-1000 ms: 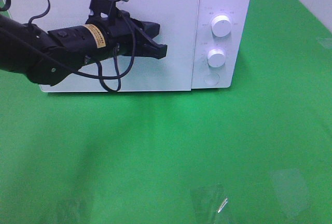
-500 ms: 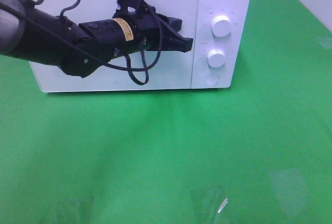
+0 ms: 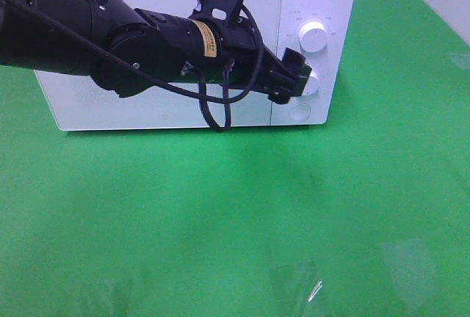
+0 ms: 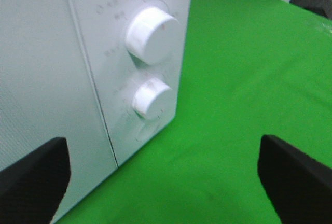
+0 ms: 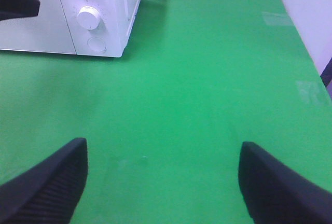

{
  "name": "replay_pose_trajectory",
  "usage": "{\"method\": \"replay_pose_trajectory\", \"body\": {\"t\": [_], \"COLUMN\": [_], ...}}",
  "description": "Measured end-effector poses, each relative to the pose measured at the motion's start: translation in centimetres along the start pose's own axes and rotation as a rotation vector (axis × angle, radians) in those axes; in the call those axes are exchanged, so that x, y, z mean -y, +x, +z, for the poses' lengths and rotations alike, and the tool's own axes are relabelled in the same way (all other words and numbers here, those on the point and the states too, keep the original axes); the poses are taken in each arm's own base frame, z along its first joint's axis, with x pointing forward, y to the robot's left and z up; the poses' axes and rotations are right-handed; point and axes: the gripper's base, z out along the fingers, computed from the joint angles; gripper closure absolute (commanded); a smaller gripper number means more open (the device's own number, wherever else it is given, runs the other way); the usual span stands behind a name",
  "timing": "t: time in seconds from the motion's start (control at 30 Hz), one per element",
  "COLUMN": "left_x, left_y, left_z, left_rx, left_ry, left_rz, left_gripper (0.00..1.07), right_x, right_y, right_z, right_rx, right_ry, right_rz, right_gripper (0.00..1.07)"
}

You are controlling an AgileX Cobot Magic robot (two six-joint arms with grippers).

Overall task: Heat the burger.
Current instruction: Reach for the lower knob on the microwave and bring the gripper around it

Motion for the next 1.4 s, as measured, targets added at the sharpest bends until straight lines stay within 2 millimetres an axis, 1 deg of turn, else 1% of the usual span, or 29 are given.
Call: {"method": "replay_pose_trajectory", "body": {"t": [0.07, 0.13, 0.23, 0.3, 0.33, 0.37, 0.4, 0.5, 0.57, 0.67, 0.77, 0.8, 0.83, 0.87, 0.9, 0.93, 0.97, 1.0, 1.07, 1.1, 1.13, 1.17, 1.2, 1.23, 1.27, 1.3, 1.33, 1.37, 1.4], "left_x": [0.5, 1.9, 2.3, 2.6, 2.6, 2.6, 2.6, 2.4, 2.3, 2.2, 1.9, 1.2, 1.2, -0.1, -0.8, -0.8, -2.3, -2.3, -5.5, -5.5, -6.6, -6.6, -7.9, -7.9, -9.6, -9.6, -10.8, -10.8, -12.0], "left_y": [0.0, 0.5, 0.7, 1.1, 1.1, 1.3, 1.3, 1.5, 1.6, 2.0, 2.1, 1.9, 1.9, 1.7, 1.6, 1.6, 1.3, 1.3, 0.9, 0.9, 0.8, 0.8, 0.6, 0.6, 0.2, 0.2, 0.0, 0.0, -0.2], "left_z": [-0.3, -1.3, -1.9, -2.9, -2.9, -3.7, -3.7, -5.0, -5.2, -6.0, -6.4, -6.9, -6.9, -7.5, -7.9, -7.9, -8.7, -8.7, -10.9, -10.9, -11.7, -11.7, -12.9, -12.9, -14.8, -14.8, -16.5, -16.5, -18.2], "left_rx": [-0.030, -0.156, -0.218, -0.326, -0.326, -0.395, -0.395, -0.490, -0.510, -0.598, -0.625, -0.643, -0.643, -0.656, -0.660, -0.660, -0.669, -0.669, -0.697, -0.697, -0.698, -0.698, -0.701, -0.701, -0.684, -0.684, -0.673, -0.673, -0.657], "left_ry": [0.004, 0.007, 0.004, -0.010, -0.010, -0.025, -0.025, -0.047, -0.051, -0.065, -0.072, -0.083, -0.083, -0.108, -0.122, -0.122, -0.152, -0.152, -0.225, -0.225, -0.249, -0.249, -0.281, -0.281, -0.324, -0.324, -0.349, -0.349, -0.376], "left_rz": [0.007, 0.025, 0.031, 0.037, 0.037, 0.032, 0.032, 0.025, 0.025, 0.010, -0.012, -0.046, -0.046, -0.086, -0.110, -0.110, -0.152, -0.152, -0.236, -0.236, -0.264, -0.264, -0.304, -0.304, -0.355, -0.355, -0.391, -0.391, -0.431], "left_gripper": [0.06, 0.06, 0.06, 0.06, 0.06, 0.06, 0.06, 0.06, 0.06, 0.06, 0.06, 0.06, 0.06, 0.06, 0.06, 0.06, 0.06, 0.06, 0.06, 0.06, 0.06, 0.06, 0.06, 0.06, 0.06, 0.06, 0.06, 0.06, 0.06], "right_x": [0.0, 0.0, 0.0, 0.0, 0.0, 0.0, 0.0, 0.0, 0.0, 0.0, 0.0, 0.0, 0.0, 0.0, 0.0, 0.0, 0.0, 0.0, 0.0, 0.0, 0.0, 0.0, 0.0, 0.0, 0.0, 0.0, 0.0, 0.0, 0.0], "right_y": [0.0, 0.0, 0.0, 0.0, 0.0, 0.0, 0.0, 0.0, 0.0, 0.0, 0.0, 0.0, 0.0, 0.0, 0.0, 0.0, 0.0, 0.0, 0.0, 0.0, 0.0, 0.0, 0.0, 0.0, 0.0, 0.0, 0.0, 0.0, 0.0], "right_z": [0.0, 0.0, 0.0, 0.0, 0.0, 0.0, 0.0, 0.0, 0.0, 0.0, 0.0, 0.0, 0.0, 0.0, 0.0, 0.0, 0.0, 0.0, 0.0, 0.0, 0.0, 0.0, 0.0, 0.0, 0.0, 0.0, 0.0, 0.0, 0.0], "right_rx": [0.000, 0.000, 0.000, 0.000, 0.000, 0.000, 0.000, 0.000, 0.000, 0.000, 0.000, 0.000, 0.000, 0.000, 0.000, 0.000, 0.000, 0.000, 0.000, 0.000, 0.000, 0.000, 0.000, 0.000, 0.000, 0.000, 0.000, 0.000, 0.000], "right_ry": [0.000, 0.000, 0.000, 0.000, 0.000, 0.000, 0.000, 0.000, 0.000, 0.000, 0.000, 0.000, 0.000, 0.000, 0.000, 0.000, 0.000, 0.000, 0.000, 0.000, 0.000, 0.000, 0.000, 0.000, 0.000, 0.000, 0.000, 0.000, 0.000], "right_rz": [0.000, 0.000, 0.000, 0.000, 0.000, 0.000, 0.000, 0.000, 0.000, 0.000, 0.000, 0.000, 0.000, 0.000, 0.000, 0.000, 0.000, 0.000, 0.000, 0.000, 0.000, 0.000, 0.000, 0.000, 0.000, 0.000, 0.000, 0.000, 0.000], "right_gripper": [0.32, 0.32, 0.32, 0.32, 0.32, 0.32, 0.32, 0.32, 0.32, 0.32, 0.32, 0.32, 0.32, 0.32, 0.32, 0.32, 0.32, 0.32, 0.32, 0.32, 0.32, 0.32, 0.32, 0.32, 0.32, 0.32, 0.32, 0.32, 0.32]}}
